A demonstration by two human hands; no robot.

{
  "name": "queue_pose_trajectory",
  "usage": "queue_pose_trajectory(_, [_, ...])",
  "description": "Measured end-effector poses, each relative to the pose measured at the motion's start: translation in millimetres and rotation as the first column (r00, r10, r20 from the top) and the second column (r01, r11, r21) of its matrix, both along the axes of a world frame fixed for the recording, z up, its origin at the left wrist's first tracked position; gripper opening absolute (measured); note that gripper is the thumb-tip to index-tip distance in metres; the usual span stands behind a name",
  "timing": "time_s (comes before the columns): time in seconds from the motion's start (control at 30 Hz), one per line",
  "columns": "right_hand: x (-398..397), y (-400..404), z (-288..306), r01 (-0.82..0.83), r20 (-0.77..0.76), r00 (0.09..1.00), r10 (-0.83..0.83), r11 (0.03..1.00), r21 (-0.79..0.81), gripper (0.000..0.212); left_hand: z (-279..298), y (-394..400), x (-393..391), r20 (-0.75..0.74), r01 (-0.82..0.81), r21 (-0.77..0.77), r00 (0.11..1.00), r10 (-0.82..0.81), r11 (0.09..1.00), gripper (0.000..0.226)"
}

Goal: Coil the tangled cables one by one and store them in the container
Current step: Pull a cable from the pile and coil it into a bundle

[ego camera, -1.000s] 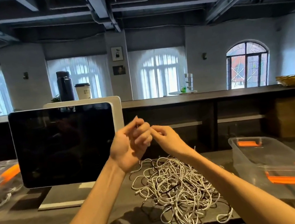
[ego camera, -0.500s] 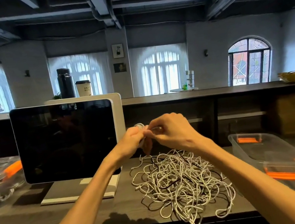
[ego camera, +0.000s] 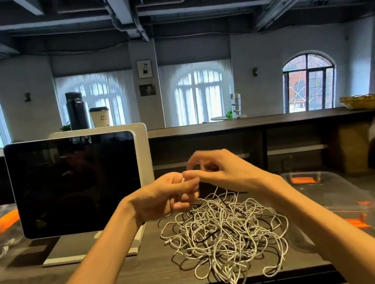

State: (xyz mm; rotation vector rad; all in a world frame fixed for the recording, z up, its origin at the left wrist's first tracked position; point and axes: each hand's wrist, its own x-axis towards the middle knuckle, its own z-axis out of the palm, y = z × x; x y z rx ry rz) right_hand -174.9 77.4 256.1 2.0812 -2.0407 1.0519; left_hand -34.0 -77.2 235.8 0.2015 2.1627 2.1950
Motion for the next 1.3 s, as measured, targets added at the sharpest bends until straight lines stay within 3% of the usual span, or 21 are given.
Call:
queue_pose_trajectory(0.23, [3.6,4.6,-7.0,0.043,-0.182,0.983,-0.012,0.985,0.17,0.031,-12.8,-2.3,-6.4,0.03,0.127,0.021,0.991,-0.127,0.992,0.036])
queue_pose_trajectory(0.3, [5.3,5.2,-7.0,0.044,-0.238,0.971,-0.009,0.989,0.141,0.03,-12.0,-0.3,-6.9,0.03,0.122,0.004,0.992,-0.122,0.993,0.036])
queue_pose_trajectory(0.4, [7.0,5.7,-5.9,0.07,-0.391,0.92,-0.037,0.995,0.069,0.025,-8.4,6.3,-5.3,0.011,0.099,-0.023,0.995,-0.099,0.995,0.011])
queue_pose_trajectory(0.5, [9.2,5.4,-6.9,0.086,-0.56,0.824,-0.083,0.996,-0.022,0.021,-5.3,7.2,-2.3,-0.009,0.063,-0.131,0.998,-0.065,0.989,0.015])
queue_pose_trajectory(0.6, [11.3,2.7,-5.8,0.105,-0.633,0.763,-0.133,0.991,-0.082,0.033,-4.1,6.1,-4.6,-0.091,-0.088,-0.302,0.994,0.064,0.949,0.024])
queue_pose_trajectory(0.73, [14.5,-2.1,-0.9,0.187,-0.606,0.778,-0.167,0.982,-0.03,0.044,-7.2,8.3,-11.6,-0.193,-0.282,-0.359,0.955,0.225,0.89,0.018])
queue_pose_trajectory(0.9, [15.1,-6.6,-2.3,0.249,-0.619,0.76,-0.197,0.969,-0.003,0.046,-6.2,15.7,-13.8,-0.229,-0.401,-0.424,0.915,0.332,0.812,0.015])
queue_pose_trajectory(1.07, [7.8,-10.3,-2.0,0.245,-0.604,0.77,-0.205,0.969,-0.016,0.053,-12.5,15.7,-29.3,-0.342,-0.656,-0.385,0.755,0.56,0.649,0.014])
queue_pose_trajectory(1.2, [5.8,-8.5,-10.7,0.176,-0.566,0.813,-0.133,0.984,0.02,0.049,-9.7,20.0,-19.4,-0.237,-0.457,-0.574,0.887,0.396,0.679,0.023])
queue_pose_trajectory(1.27, [7.4,-7.0,-12.1,0.108,-0.578,0.81,-0.095,0.994,-0.011,0.039,-2.0,17.5,-12.6,-0.18,-0.389,-0.574,0.918,0.353,0.72,0.027])
queue_pose_trajectory(1.3, [8.0,-6.6,-11.5,0.072,-0.593,0.801,-0.083,0.997,-0.043,0.034,2.4,16.8,-9.2,-0.121,-0.326,-0.526,0.943,0.311,0.785,0.03])
